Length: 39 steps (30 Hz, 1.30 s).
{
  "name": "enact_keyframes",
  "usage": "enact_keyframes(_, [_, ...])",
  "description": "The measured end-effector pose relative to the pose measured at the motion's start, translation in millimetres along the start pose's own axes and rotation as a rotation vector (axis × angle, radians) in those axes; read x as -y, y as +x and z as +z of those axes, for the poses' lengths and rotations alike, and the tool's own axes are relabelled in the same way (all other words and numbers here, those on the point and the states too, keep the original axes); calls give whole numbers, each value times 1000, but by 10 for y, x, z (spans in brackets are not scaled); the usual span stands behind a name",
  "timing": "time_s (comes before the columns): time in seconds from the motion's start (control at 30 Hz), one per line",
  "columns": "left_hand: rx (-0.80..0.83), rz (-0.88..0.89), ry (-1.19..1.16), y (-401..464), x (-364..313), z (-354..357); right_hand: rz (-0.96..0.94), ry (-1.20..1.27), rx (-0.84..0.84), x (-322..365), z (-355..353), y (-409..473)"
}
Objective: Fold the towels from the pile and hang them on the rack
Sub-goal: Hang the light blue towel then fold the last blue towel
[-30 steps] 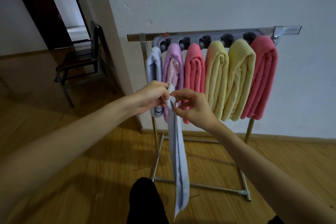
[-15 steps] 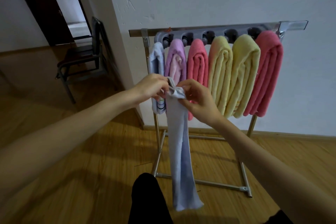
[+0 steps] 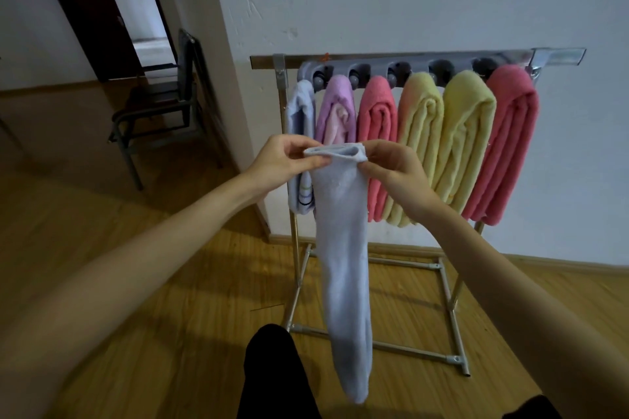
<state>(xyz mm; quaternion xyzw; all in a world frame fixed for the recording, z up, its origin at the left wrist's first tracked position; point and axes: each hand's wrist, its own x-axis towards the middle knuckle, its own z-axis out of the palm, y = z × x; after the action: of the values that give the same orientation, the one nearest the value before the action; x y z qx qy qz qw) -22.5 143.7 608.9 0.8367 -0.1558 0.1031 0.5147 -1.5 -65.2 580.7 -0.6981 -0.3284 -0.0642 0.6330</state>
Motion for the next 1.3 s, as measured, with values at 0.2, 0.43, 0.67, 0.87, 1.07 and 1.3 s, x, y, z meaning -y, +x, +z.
enact_keyframes(0.2, [-129,99,66,85,-78,177,49,-5,35,33,-161,-18])
enact_keyframes(0.43, [-108,140,56,113,-165,306,-11,-185,79,110,-261,13])
enact_keyframes(0.67, [-80,-75,-190,-265,64,353,84,-110,97,166,-203,28])
enact_keyframes(0.87, [97,-426,-151,-737,809,638,150,-15,52,141,-141,106])
enact_keyframes(1.07, [200,-560,-161,-795,1222,1030,171,56,28,173,-140,136])
enact_keyframes(1.3, [195,-683,-147,-679,1536,1238,192,-22,-213,15,-368,-17])
